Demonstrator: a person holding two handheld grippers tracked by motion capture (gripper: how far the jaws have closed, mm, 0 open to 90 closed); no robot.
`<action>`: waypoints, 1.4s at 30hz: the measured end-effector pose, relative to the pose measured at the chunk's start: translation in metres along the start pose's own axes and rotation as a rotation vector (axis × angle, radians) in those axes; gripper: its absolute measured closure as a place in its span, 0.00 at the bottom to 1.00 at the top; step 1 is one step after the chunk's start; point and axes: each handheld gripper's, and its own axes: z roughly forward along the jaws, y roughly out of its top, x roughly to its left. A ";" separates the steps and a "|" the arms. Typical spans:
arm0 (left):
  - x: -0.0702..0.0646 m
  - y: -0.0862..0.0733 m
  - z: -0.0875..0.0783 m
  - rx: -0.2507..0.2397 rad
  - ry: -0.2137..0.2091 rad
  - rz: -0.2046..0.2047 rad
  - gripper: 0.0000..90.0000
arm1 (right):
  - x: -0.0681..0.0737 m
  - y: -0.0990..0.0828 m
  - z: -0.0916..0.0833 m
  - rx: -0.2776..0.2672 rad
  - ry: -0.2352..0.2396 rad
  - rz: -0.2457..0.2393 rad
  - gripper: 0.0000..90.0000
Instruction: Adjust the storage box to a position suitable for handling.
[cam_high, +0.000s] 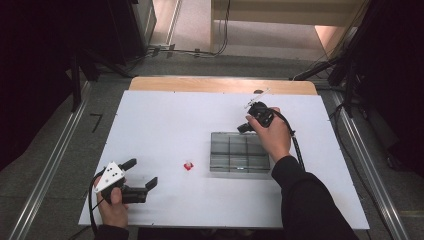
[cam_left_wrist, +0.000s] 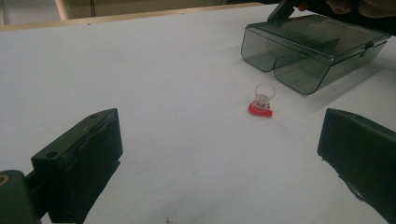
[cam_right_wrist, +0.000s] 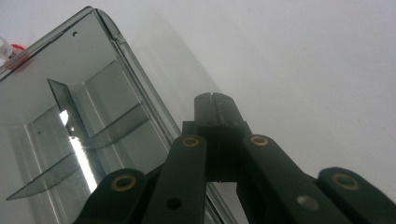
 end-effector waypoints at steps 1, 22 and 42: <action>0.000 0.000 0.000 0.000 0.000 0.000 0.00 | 0.000 0.000 0.000 0.000 0.001 0.000 0.97; 0.000 0.000 0.000 0.001 0.001 0.005 0.00 | 0.005 -0.006 0.001 0.005 0.048 -0.028 0.97; -0.001 0.000 0.000 0.002 0.011 0.010 0.00 | 0.024 -0.018 0.003 -0.001 0.098 -0.078 0.97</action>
